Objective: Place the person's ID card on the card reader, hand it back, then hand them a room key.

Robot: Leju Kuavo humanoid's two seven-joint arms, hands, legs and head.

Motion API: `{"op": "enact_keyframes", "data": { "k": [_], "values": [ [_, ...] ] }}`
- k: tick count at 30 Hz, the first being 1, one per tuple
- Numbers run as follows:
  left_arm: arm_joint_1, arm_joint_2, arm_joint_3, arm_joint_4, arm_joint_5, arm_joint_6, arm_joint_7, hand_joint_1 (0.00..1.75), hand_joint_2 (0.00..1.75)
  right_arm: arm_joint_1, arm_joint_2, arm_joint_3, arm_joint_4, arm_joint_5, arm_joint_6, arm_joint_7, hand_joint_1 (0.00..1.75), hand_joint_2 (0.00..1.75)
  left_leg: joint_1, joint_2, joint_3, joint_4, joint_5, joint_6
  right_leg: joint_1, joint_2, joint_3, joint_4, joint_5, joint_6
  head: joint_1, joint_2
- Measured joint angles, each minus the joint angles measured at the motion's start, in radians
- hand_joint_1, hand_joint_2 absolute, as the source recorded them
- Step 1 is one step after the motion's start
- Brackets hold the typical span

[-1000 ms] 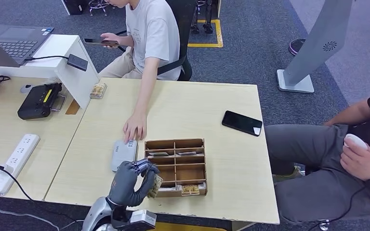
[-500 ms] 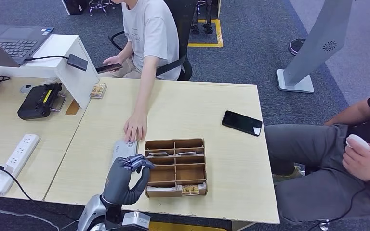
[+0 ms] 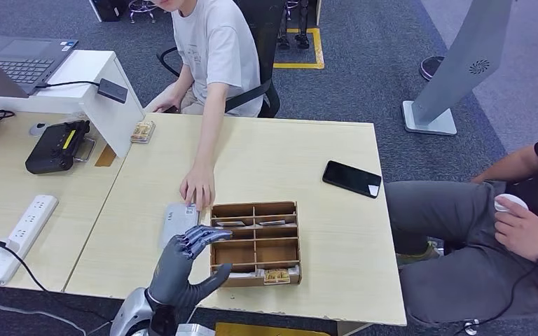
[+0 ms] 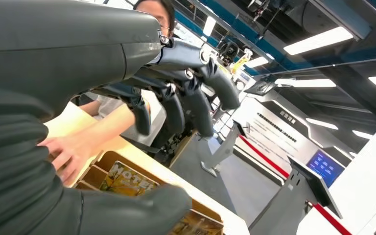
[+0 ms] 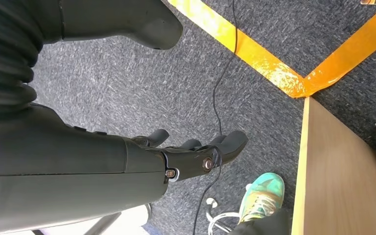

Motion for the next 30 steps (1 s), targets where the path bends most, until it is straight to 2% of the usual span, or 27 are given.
{"op": "enact_keyframes", "data": {
  "k": [5, 8, 13, 18, 26, 30],
  "values": [
    [0.01, 0.011, 0.0, -0.009, -0.009, 0.0, -0.004, 0.0, 1.75, 0.0, -0.001, 0.006, 0.0, -0.002, 0.0, -0.002, 0.0, 1.75, 0.0, 0.0, 0.0, 0.0, 0.0, 0.0, 0.0, 0.0, 0.0, 0.0, 0.0, 0.0, 0.0, 0.0],
    [0.011, 0.015, -0.001, -0.009, -0.083, 0.028, 0.018, 0.0, 1.75, 0.0, -0.001, 0.008, 0.0, -0.002, 0.003, 0.0, 0.0, 1.75, 0.0, 0.0, 0.0, 0.0, 0.0, 0.0, 0.0, 0.0, 0.0, 0.0, 0.0, 0.0, 0.0, 0.0],
    [-0.009, 0.026, -0.005, 0.007, -0.348, 0.128, 0.143, 0.0, 1.75, -0.002, -0.002, 0.02, -0.001, 0.0, 0.026, 0.012, 0.0, 1.75, 0.0, 0.0, 0.0, 0.0, 0.0, 0.0, 0.0, 0.0, 0.0, 0.0, 0.0, 0.0, 0.0, 0.0],
    [-0.047, 0.042, -0.025, 0.061, -0.537, 0.147, 0.265, 0.0, 1.75, -0.008, -0.006, 0.04, -0.006, -0.002, 0.043, 0.026, 0.0, 1.75, 0.0, 0.0, 0.0, 0.0, 0.0, 0.0, 0.0, 0.0, 0.0, 0.0, 0.0, 0.0, 0.0, 0.0],
    [-0.096, 0.047, -0.03, 0.183, -0.682, 0.13, 0.438, 0.0, 1.75, -0.011, -0.009, 0.07, -0.018, -0.015, 0.051, 0.043, 0.0, 1.75, 0.0, 0.0, 0.0, 0.0, 0.0, 0.0, 0.0, 0.0, 0.0, 0.0, 0.0, 0.0, 0.0, 0.0],
    [-0.108, 0.049, -0.03, 0.217, -0.686, 0.117, 0.462, 0.0, 1.75, -0.012, -0.009, 0.084, -0.02, -0.025, 0.051, 0.048, 0.0, 1.75, 0.0, 0.0, 0.0, 0.0, 0.0, 0.0, 0.0, 0.0, 0.0, 0.0, 0.0, 0.0, 0.0, 0.0]
  ]
}}
